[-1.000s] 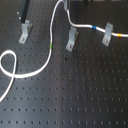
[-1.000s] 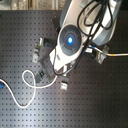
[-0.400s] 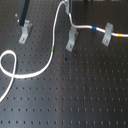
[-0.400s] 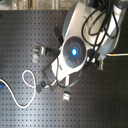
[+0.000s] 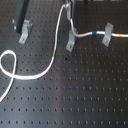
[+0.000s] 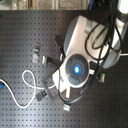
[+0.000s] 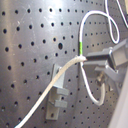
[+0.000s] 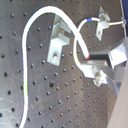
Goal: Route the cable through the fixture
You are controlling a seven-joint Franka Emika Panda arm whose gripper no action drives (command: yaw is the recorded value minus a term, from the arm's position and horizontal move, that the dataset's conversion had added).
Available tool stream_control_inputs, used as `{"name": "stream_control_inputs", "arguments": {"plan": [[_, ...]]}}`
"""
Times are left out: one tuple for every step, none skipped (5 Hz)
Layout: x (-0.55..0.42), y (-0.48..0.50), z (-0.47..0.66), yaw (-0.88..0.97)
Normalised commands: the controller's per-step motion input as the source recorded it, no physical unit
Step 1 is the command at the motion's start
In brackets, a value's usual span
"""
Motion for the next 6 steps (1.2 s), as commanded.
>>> {"name": "stream_control_inputs", "arguments": {"plan": [[-0.378,-0.244,-0.01,-0.42],[-0.391,-0.304,-0.04,-0.41],[-0.134,-0.117,0.0,-0.2],[-0.234,-0.296,-0.11,-0.33],[-0.048,-0.404,-0.14,-0.55],[-0.035,-0.352,-0.02,-0.65]]}}
